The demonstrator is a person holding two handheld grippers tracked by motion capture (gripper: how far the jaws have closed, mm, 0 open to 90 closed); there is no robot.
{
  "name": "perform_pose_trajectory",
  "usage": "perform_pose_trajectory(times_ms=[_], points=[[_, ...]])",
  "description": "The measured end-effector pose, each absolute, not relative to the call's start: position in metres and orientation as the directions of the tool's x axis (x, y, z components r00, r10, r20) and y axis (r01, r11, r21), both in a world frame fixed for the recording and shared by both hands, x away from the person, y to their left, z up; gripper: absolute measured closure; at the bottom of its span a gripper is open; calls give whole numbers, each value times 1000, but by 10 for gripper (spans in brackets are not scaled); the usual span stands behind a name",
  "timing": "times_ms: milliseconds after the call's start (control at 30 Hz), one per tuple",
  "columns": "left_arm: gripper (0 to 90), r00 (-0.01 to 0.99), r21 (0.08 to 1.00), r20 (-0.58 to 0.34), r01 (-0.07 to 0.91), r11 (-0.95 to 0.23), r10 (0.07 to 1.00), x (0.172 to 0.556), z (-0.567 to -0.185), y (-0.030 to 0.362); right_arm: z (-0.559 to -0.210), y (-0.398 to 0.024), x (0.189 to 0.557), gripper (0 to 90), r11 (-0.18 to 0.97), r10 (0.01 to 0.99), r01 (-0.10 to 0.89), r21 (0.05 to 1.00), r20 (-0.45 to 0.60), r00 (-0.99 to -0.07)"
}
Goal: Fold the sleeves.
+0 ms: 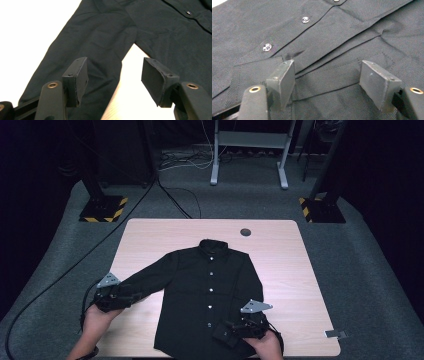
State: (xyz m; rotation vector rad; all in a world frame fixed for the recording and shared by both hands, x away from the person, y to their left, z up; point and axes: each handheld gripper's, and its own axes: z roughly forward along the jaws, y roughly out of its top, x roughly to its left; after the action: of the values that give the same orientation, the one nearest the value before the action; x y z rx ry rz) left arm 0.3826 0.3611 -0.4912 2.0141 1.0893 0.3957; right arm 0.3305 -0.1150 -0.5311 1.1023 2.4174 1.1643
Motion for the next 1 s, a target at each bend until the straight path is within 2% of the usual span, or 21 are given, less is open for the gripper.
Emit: perform_pose_trajectory(times_ms=[633,1000], points=[[473,518,760,-67,580,-293,853,384,-496,389,-533,-116,330,277,387,720,524,759,106,-686],[494,488,760,-44,582,-287,872,385,-489,406,-533,-116,330,274,383,720,526,760,111,-685]])
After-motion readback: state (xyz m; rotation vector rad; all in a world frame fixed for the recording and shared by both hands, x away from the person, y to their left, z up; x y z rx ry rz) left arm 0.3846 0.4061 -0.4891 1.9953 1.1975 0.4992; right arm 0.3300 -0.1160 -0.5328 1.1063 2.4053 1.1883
